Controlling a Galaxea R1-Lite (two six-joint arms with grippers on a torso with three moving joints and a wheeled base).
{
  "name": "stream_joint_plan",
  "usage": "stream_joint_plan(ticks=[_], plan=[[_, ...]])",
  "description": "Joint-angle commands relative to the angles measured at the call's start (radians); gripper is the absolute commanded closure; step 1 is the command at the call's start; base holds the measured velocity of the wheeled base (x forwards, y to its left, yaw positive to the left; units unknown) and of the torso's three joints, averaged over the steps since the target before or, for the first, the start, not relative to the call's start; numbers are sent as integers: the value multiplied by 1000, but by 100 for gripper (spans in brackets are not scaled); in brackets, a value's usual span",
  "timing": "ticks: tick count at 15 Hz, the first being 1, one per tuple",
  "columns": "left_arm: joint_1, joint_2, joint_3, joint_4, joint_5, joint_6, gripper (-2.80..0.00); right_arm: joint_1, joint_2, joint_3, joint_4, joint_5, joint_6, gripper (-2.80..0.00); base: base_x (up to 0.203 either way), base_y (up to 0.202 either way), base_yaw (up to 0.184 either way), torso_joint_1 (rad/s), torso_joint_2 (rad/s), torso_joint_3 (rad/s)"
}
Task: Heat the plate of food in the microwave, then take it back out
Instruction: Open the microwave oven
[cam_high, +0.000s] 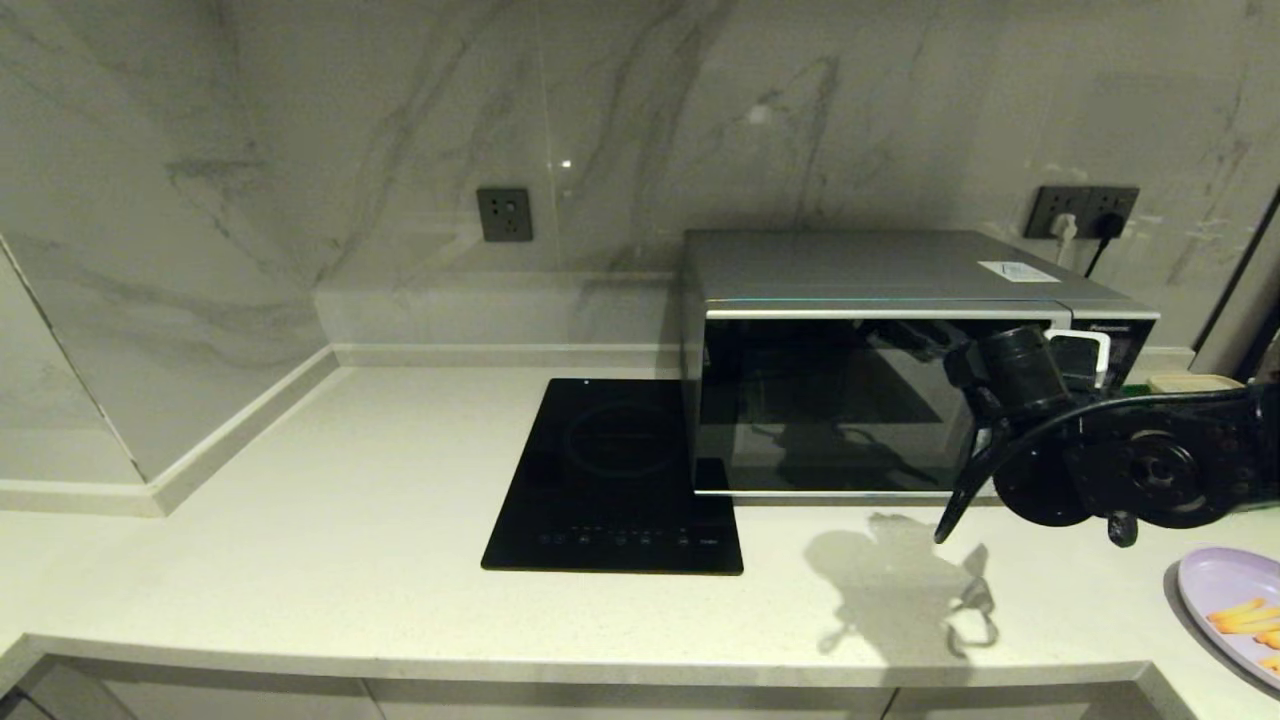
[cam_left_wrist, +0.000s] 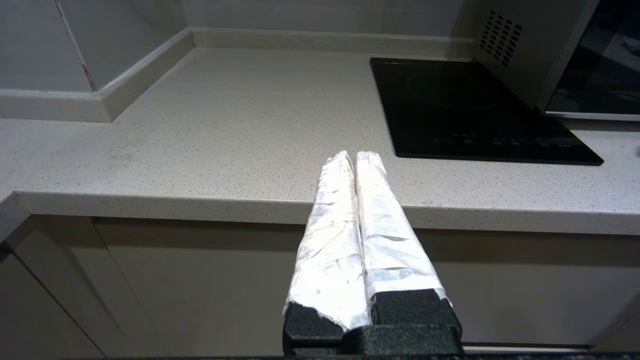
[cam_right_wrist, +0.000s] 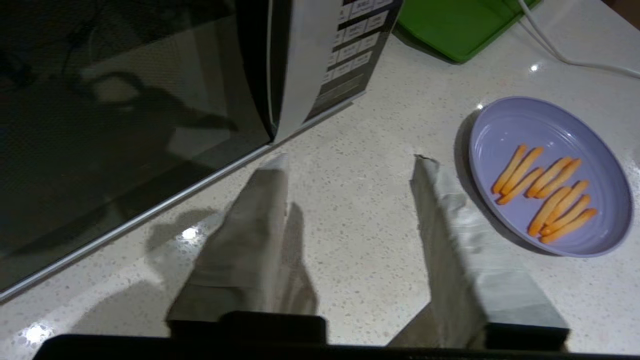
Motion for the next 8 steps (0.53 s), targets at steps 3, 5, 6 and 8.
stream_joint_plan(ticks=[3, 5, 6, 8], plan=[[0, 0, 0, 0, 0, -1, 0, -6, 59, -71, 2, -14, -4, -280, 0, 0, 0, 0, 0, 0], [0, 0, 0, 0, 0, -1, 0, -16, 91, -98, 3, -63, -5, -280, 0, 0, 0, 0, 0, 0], [0, 0, 0, 0, 0, -1, 0, -18, 106, -105, 3, -80, -5, -280, 0, 0, 0, 0, 0, 0], [0, 0, 0, 0, 0, -1, 0, -21, 137, -120, 4, -112, -11, -280, 0, 0, 0, 0, 0, 0]])
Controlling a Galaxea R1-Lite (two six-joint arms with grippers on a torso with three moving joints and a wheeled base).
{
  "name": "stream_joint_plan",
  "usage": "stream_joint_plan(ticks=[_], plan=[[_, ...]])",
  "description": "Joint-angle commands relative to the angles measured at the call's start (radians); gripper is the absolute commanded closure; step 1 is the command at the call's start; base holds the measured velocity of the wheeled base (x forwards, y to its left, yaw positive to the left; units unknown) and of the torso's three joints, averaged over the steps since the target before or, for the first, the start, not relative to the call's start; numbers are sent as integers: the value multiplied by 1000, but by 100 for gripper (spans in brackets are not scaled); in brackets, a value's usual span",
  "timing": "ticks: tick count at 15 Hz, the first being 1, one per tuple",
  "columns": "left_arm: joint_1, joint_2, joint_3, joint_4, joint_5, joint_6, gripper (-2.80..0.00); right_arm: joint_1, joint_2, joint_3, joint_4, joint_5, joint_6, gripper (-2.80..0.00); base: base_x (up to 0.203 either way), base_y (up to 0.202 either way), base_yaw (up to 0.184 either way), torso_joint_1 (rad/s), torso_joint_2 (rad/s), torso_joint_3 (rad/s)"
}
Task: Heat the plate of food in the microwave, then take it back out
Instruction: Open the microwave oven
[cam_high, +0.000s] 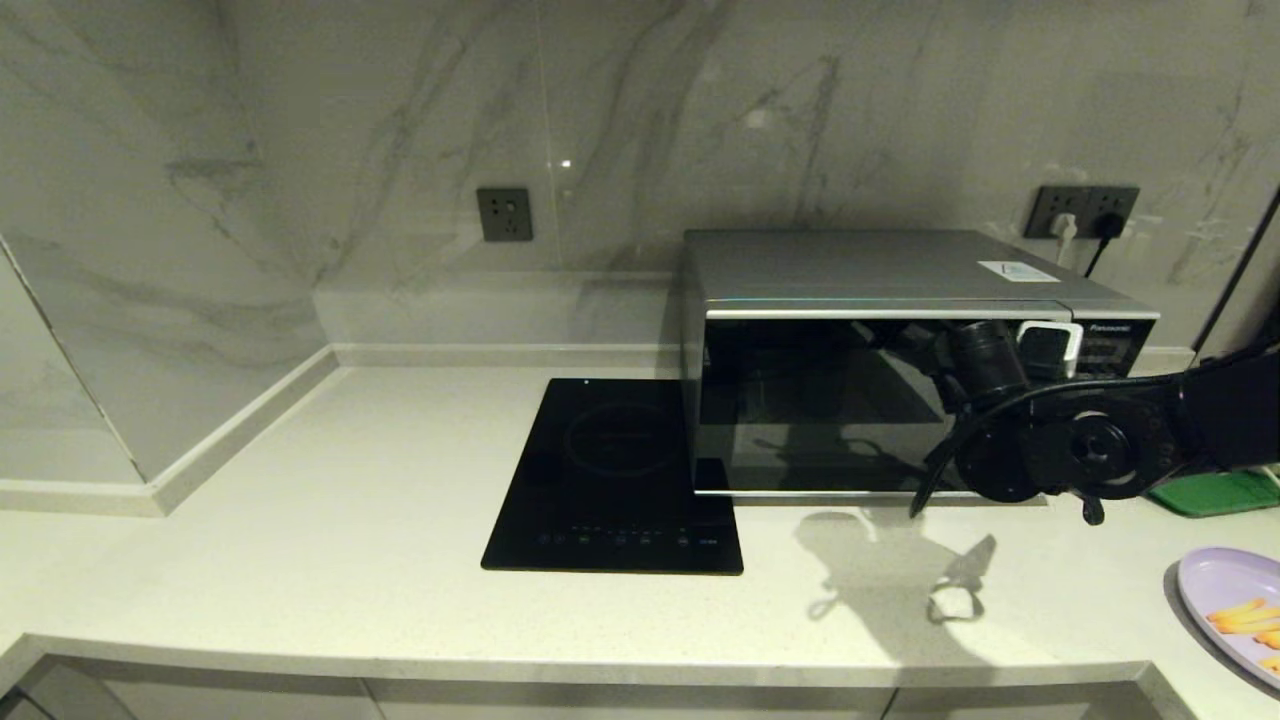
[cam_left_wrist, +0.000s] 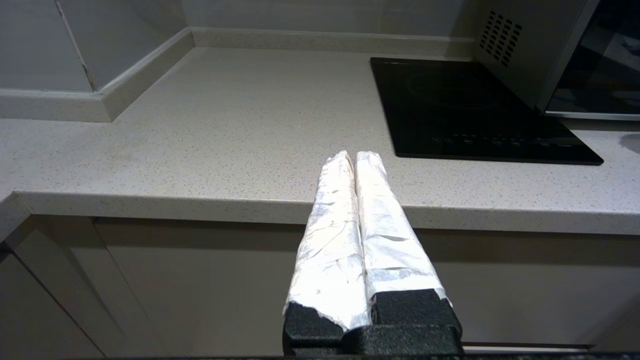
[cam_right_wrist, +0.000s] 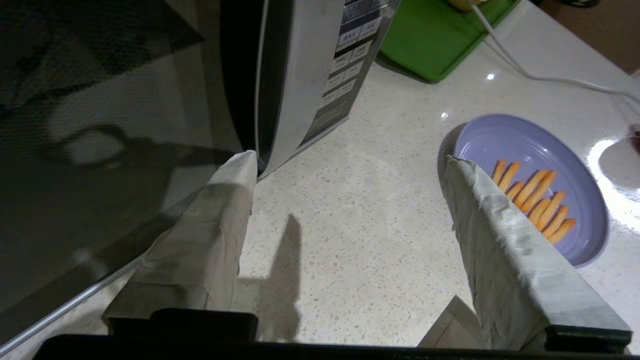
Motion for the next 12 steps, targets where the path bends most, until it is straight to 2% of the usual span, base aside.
stream_joint_plan(ticks=[1, 6, 12], plan=[[0, 0, 0, -1, 0, 0, 0, -4, 48, -23, 0, -27, 0, -280, 0, 0, 0, 0, 0, 0], [0, 0, 0, -1, 0, -1, 0, -41, 105, -98, 1, -68, -29, -280, 0, 0, 0, 0, 0, 0], [0, 0, 0, -1, 0, 0, 0, -75, 155, -138, -1, -68, -28, -280, 0, 0, 0, 0, 0, 0]])
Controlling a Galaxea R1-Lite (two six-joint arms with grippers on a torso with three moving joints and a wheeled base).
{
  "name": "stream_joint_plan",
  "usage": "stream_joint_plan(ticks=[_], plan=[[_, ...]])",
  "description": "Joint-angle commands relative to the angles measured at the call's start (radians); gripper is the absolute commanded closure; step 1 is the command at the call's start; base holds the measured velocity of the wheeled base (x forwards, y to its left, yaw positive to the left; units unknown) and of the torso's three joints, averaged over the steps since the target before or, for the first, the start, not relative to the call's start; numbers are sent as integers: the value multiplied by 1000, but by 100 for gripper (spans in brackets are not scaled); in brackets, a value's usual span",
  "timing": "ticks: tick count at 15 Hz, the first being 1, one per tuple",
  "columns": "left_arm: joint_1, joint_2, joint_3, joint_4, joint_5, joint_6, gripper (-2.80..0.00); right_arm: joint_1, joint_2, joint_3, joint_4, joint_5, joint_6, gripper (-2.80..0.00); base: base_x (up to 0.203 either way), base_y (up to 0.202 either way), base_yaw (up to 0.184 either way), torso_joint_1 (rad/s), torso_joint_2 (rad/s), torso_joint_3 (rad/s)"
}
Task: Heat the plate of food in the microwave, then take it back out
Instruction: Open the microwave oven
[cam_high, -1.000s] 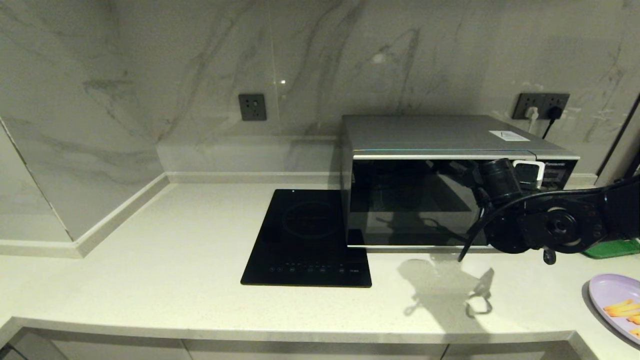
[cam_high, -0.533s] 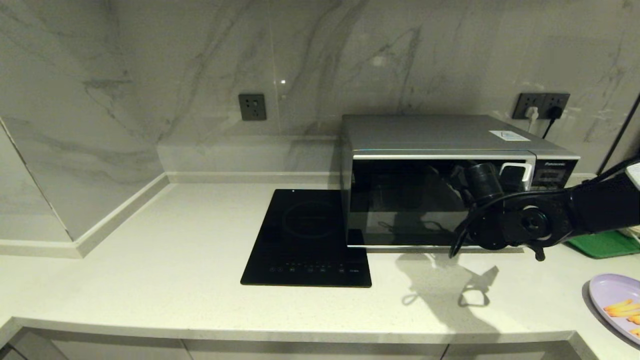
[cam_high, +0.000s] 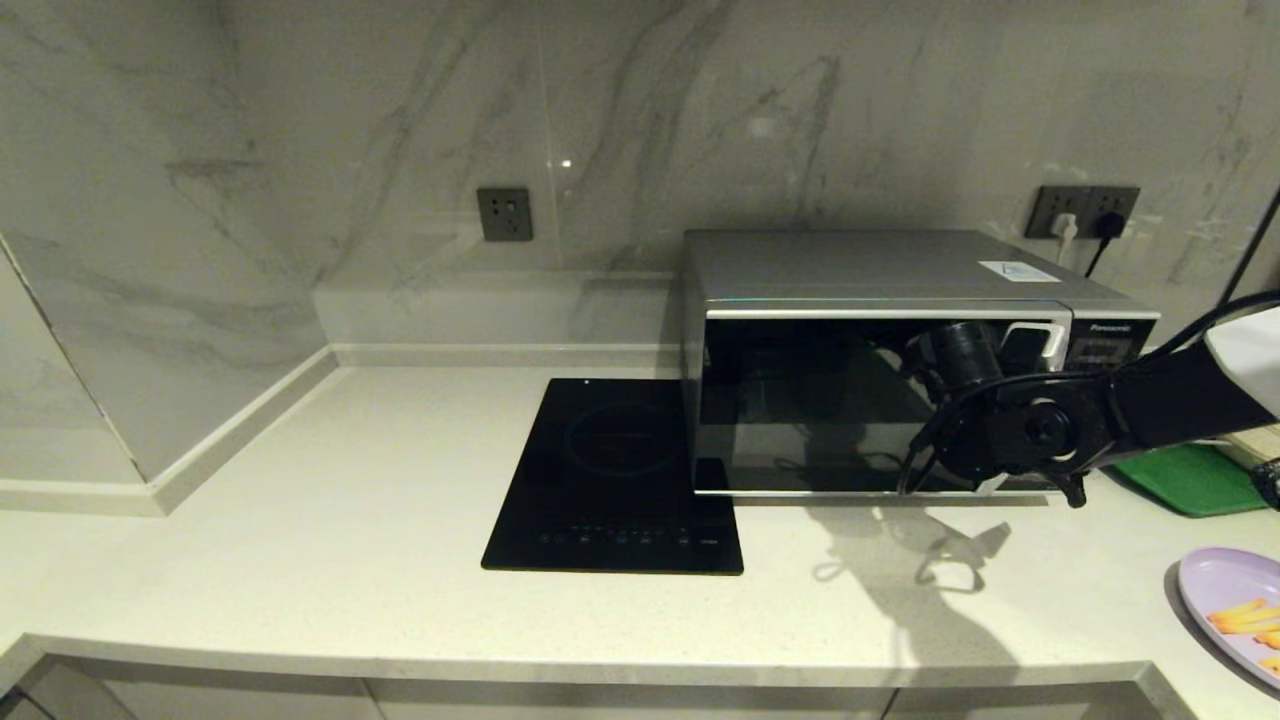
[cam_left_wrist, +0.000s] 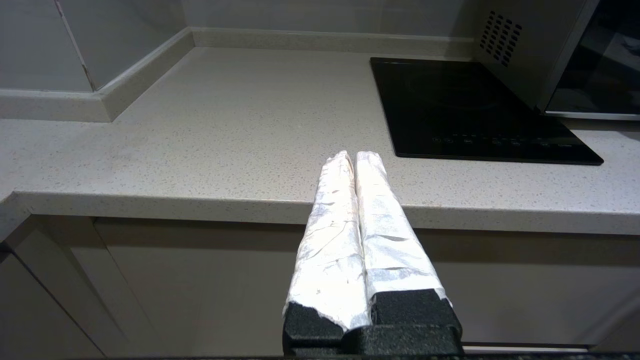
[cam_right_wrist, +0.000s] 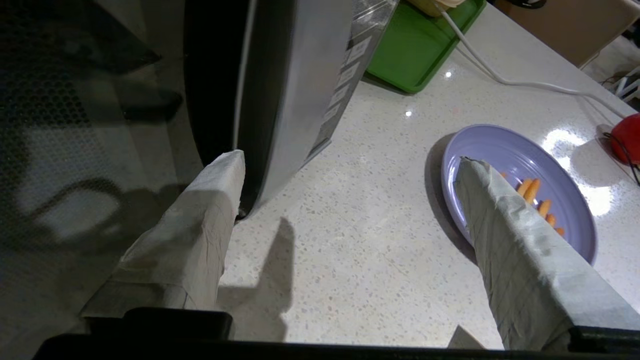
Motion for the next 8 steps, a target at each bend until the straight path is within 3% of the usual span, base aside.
stream_joint_plan(ticks=[1, 8], plan=[[0, 0, 0, -1, 1, -1, 0, -6, 22, -15, -3, -6, 4, -280, 0, 0, 0, 0, 0, 0], [0, 0, 0, -1, 1, -1, 0, -49, 70, -92, -4, -6, 12, -280, 0, 0, 0, 0, 0, 0]])
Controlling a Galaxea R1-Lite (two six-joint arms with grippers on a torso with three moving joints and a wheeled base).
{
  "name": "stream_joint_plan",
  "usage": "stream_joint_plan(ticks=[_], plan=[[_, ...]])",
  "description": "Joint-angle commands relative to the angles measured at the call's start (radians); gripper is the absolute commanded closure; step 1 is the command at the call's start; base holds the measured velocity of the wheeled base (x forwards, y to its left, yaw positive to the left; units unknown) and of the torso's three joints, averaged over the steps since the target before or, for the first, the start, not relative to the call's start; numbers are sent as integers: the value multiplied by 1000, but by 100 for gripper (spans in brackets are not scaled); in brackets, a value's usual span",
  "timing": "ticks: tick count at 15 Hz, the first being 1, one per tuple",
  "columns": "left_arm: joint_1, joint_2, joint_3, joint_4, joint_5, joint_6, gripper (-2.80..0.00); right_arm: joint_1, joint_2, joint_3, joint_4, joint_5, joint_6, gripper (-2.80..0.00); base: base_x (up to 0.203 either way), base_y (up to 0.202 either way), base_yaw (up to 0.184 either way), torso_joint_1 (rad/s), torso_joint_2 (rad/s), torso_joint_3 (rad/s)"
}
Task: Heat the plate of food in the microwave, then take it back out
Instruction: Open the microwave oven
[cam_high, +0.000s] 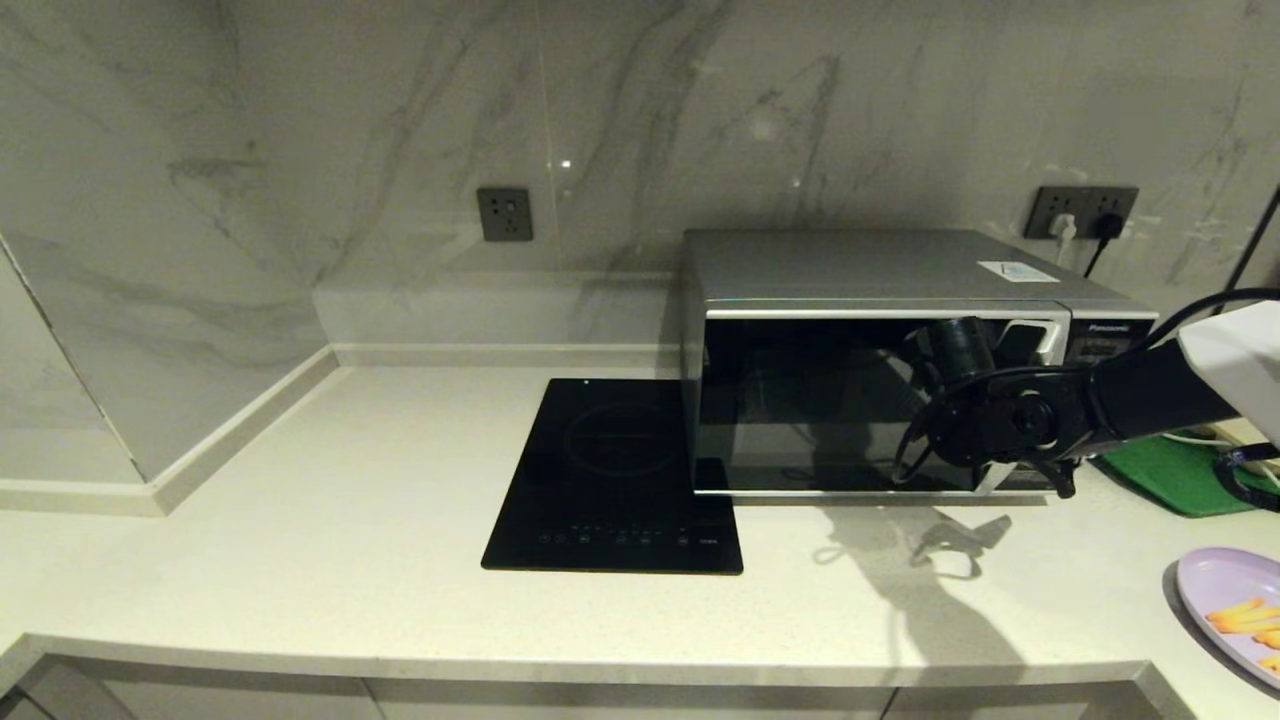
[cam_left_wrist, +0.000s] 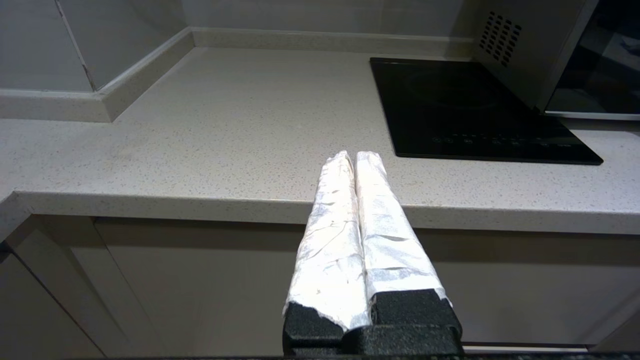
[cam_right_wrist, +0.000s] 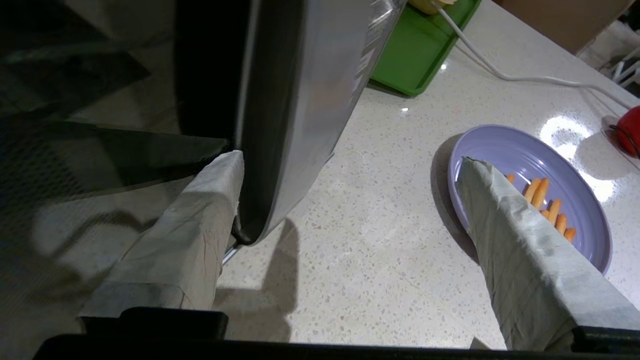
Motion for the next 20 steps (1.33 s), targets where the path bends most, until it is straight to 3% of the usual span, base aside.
stream_joint_plan(ticks=[1, 10, 20], plan=[[0, 0, 0, 0, 0, -1, 0, -19, 9, -9, -5, -6, 6, -280, 0, 0, 0, 0, 0, 0], [0, 0, 0, 0, 0, -1, 0, -40, -37, 37, -5, -4, 30, -280, 0, 0, 0, 0, 0, 0], [0, 0, 0, 0, 0, 0, 0, -10, -168, 218, -5, 36, 81, -280, 0, 0, 0, 0, 0, 0]])
